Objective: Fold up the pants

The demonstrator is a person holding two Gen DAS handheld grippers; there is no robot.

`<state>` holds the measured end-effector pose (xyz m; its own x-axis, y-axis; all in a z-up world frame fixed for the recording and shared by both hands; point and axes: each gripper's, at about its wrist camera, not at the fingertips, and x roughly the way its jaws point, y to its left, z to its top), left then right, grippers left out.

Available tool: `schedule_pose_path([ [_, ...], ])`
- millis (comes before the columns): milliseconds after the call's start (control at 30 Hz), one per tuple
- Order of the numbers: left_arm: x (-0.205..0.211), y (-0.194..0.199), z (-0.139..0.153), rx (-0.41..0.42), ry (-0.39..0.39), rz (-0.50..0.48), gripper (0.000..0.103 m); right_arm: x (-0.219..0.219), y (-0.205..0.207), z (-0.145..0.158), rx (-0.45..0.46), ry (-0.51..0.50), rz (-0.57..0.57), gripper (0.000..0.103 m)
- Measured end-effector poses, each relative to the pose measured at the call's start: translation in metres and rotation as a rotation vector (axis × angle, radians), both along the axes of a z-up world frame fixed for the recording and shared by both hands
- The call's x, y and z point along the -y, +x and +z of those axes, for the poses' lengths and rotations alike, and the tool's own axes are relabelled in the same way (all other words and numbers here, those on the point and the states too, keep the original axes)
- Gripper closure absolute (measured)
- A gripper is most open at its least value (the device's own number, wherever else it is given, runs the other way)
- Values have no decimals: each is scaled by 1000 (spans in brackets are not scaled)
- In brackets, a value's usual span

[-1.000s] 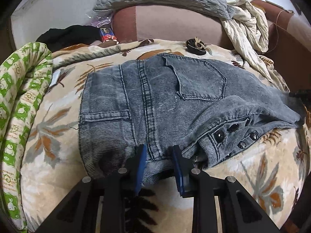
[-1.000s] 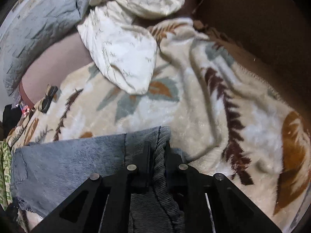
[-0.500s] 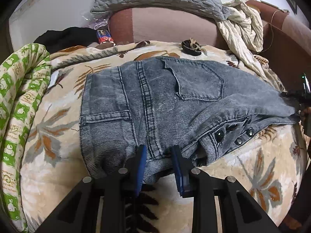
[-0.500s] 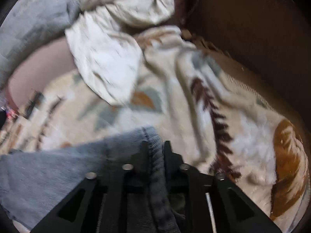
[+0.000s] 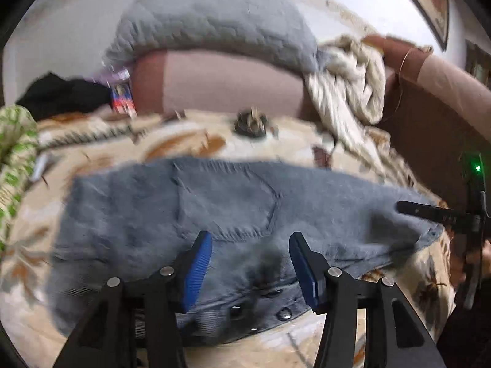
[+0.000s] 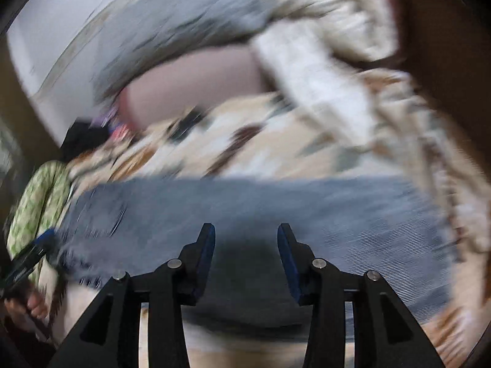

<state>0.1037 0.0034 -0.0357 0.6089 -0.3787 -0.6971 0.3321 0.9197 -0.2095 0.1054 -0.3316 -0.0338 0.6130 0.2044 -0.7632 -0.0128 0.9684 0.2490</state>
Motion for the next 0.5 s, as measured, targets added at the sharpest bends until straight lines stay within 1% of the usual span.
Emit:
schedule_pose_path([
  [33, 4, 2, -6, -21, 7, -8, 47, -18, 5, -8, -22, -20, 33, 60],
  [100, 12, 0, -19, -56, 21, -29, 49, -40, 9, -19, -40, -44, 73, 60],
  [167, 21, -5, -31, -111, 67, -76, 49, -59, 9, -28, -54, -90, 111, 60],
  [200, 24, -9, -34, -123, 91, -92, 49, -66, 9, -36, -79, -101, 133, 60],
  [233, 26, -14, -35, -126, 112, -109, 49, -70, 6, -43, -117, -102, 150, 60],
  [267, 29, -19, -35, -125, 133, -128, 49, -77, 3, -53, -192, -126, 187, 58],
  [333, 32, -28, -37, -123, 164, -158, 49, -89, -8, -51, -158, -223, 234, 58],
  [367, 34, -33, -37, -122, 178, -173, 49, -92, -12, -50, -175, -252, 252, 58],
  [433, 34, -42, -36, -111, 210, -204, 49, -87, -20, -48, -200, -225, 239, 58],
  [500, 33, -47, -34, -94, 231, -223, 47, -83, -24, -48, -199, -213, 246, 58],
])
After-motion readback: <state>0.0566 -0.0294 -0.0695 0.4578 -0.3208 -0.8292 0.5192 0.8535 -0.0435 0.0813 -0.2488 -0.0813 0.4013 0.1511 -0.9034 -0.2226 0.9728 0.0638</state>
